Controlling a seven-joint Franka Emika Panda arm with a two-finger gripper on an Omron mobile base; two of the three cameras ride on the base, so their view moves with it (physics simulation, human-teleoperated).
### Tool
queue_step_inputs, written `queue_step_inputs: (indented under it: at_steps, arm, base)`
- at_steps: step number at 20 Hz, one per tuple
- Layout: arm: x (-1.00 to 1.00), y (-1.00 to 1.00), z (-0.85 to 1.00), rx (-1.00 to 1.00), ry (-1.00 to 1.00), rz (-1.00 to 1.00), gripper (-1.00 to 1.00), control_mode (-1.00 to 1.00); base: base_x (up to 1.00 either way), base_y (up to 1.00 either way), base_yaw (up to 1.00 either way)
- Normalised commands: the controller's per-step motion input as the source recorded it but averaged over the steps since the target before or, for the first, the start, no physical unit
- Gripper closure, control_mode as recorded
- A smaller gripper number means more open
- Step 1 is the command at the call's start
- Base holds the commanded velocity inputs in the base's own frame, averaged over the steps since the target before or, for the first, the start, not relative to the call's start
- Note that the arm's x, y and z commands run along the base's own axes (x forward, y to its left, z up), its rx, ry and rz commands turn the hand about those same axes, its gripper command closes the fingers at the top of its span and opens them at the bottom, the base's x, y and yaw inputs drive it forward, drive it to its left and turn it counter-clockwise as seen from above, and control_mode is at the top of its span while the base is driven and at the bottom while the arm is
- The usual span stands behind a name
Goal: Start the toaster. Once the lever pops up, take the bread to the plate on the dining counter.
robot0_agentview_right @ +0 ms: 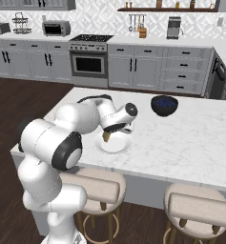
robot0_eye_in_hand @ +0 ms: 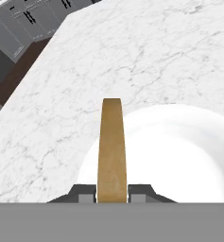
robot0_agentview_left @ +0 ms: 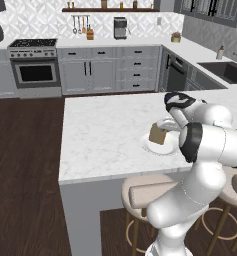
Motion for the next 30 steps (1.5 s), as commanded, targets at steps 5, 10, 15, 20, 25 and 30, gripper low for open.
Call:
queue_step_inputs:
  at_steps: [5, 10, 15, 20, 25, 30]
  arm:
    - [0.04, 0.00, -0.11, 0.00, 0.00, 0.00, 1.00, -1.00]
    - [0.00, 0.00, -0.08, 0.00, 0.00, 0.00, 1.00, -1.00]
    - [0.00, 0.00, -0.16, 0.00, 0.00, 0.00, 1.00, -1.00]
    - [0.02, 0.00, -0.11, 0.00, 0.00, 0.00, -1.00, -1.00]
    - [0.00, 0.00, 0.00, 0.00, 0.00, 0.00, -1.00, -1.00]
    - [0.00, -0.09, 0.00, 0.00, 0.00, 0.00, -1.00, -1.00]
  base:
    - [0.00, 0.00, 0.00]
    - [0.00, 0.00, 0.00]
    - [0.00, 0.00, 0.00]
    - [0.00, 0.00, 0.00]
    - [0.00, 0.00, 0.00]
    - [0.00, 0.00, 0.00]
